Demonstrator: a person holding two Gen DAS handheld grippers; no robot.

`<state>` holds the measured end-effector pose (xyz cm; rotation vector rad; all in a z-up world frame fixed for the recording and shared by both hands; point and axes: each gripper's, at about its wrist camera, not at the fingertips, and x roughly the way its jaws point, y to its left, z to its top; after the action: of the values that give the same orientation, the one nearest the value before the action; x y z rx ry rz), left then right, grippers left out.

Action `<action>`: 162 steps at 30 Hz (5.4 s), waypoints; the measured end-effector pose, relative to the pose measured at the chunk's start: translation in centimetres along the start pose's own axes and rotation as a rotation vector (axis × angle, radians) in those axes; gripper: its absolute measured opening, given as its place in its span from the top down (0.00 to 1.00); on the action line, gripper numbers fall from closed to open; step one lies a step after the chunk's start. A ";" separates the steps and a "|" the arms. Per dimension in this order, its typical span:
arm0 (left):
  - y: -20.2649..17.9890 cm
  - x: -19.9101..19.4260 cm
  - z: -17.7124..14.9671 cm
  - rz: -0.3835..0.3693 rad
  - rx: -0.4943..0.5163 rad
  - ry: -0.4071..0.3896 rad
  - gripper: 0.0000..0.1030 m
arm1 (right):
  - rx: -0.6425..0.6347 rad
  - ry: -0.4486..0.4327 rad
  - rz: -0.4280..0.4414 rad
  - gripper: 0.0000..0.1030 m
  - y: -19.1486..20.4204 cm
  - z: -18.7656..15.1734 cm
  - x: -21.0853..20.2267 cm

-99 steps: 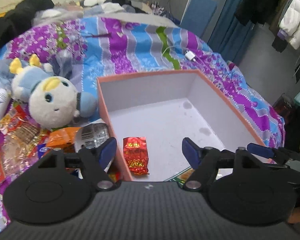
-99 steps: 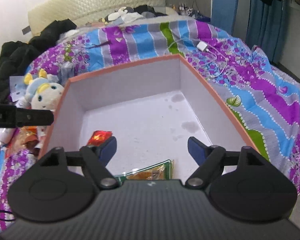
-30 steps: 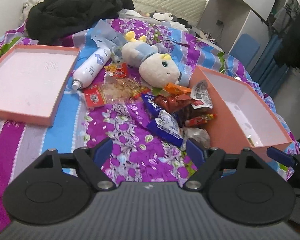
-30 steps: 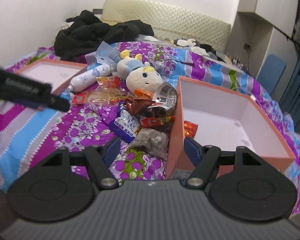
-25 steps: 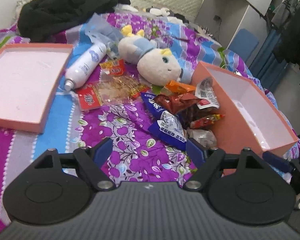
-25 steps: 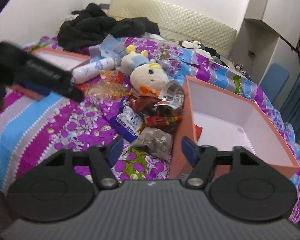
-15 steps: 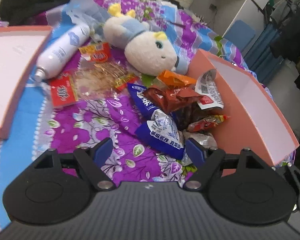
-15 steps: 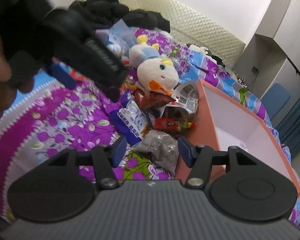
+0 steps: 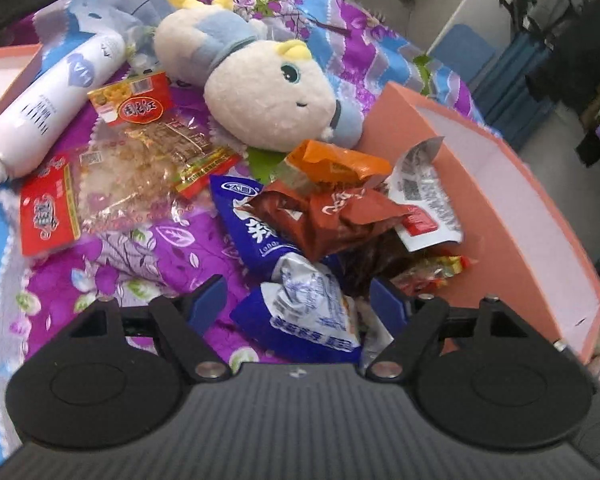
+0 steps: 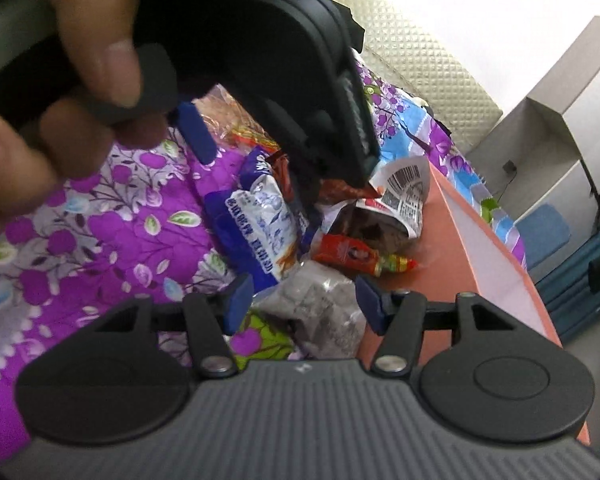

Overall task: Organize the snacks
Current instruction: 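Grasp the blue snack bag with the left tool while the right reaches the clear bag, then lift the blue bag with the left tool while the right tool grasps the clear bag, then carry the blue bag and clear bag over the deep pink box with both tools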

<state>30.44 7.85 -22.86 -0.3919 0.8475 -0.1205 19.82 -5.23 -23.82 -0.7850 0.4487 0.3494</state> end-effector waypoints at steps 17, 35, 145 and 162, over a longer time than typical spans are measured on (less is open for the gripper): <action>2.9 2.2 -1.3 -0.092 -0.073 0.050 0.48 | -0.029 0.068 0.019 0.51 0.7 -1.1 2.6; 2.3 -1.9 -2.2 -0.070 -0.033 0.058 0.72 | 0.043 0.070 0.133 0.66 -1.8 -0.9 1.1; -14.5 -20.6 -6.1 -0.017 0.050 -0.157 0.63 | 0.815 -0.047 0.135 0.40 -22.9 -8.0 -15.9; -24.5 -6.5 4.4 -0.157 0.172 -0.044 0.63 | 0.860 0.072 0.030 0.39 -32.1 -11.3 -6.6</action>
<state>30.69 -11.83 -6.23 -0.2983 0.7558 -0.3270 26.13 -35.59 -8.37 0.0472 0.6141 0.1271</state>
